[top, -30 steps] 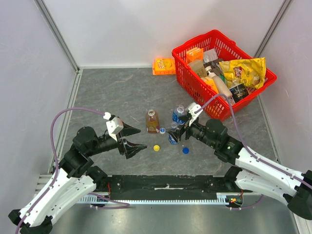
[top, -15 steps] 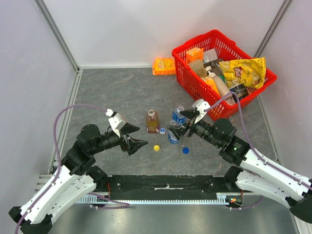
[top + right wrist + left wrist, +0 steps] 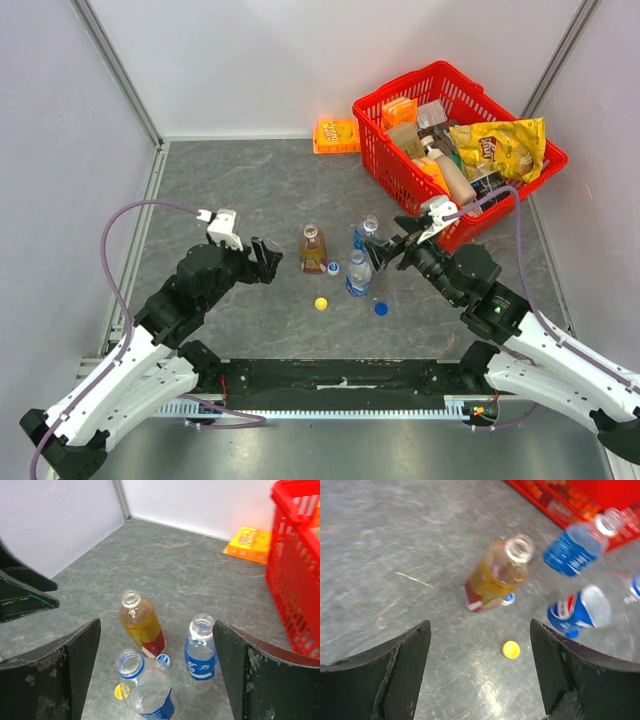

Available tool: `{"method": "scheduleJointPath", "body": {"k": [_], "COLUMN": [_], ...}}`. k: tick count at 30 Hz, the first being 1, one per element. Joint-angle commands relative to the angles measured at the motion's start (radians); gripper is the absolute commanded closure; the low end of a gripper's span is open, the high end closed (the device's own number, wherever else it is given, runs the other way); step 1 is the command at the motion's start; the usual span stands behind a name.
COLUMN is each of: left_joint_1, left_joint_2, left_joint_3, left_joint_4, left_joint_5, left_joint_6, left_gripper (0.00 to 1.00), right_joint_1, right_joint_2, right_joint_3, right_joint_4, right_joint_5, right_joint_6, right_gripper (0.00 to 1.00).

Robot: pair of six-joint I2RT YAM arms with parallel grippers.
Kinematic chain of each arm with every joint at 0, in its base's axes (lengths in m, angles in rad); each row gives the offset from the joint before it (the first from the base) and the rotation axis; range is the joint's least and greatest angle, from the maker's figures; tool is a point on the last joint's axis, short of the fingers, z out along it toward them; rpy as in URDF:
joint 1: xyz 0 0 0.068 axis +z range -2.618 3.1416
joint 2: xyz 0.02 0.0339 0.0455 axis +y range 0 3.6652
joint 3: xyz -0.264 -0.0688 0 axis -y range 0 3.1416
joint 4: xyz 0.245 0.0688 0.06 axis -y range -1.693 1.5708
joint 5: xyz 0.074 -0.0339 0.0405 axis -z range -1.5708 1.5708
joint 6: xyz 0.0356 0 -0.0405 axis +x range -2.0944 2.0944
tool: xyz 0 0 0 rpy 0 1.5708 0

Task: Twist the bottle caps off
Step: Reset both arms

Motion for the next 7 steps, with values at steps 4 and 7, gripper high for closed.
{"method": "scheduleJointPath", "body": {"k": [4,7], "left_joint_1": [-0.003,-0.001], "left_joint_2": [-0.030,-0.022], "left_joint_3": [0.036,0.017], "left_joint_4": [0.030,0.071], "left_joint_5": [-0.355,-0.386], "left_joint_6": [-0.125,-0.124], "left_gripper": [0.17,0.16], "right_joint_1": [0.003,0.003], "right_joint_2": [-0.079,-0.079], "right_joint_3": [0.035,0.057], "right_joint_4": [-0.018,-0.050], "right_joint_5": [0.251,0.305], "right_joint_6": [-0.019,-0.037], "right_gripper": [0.02,0.02]}}
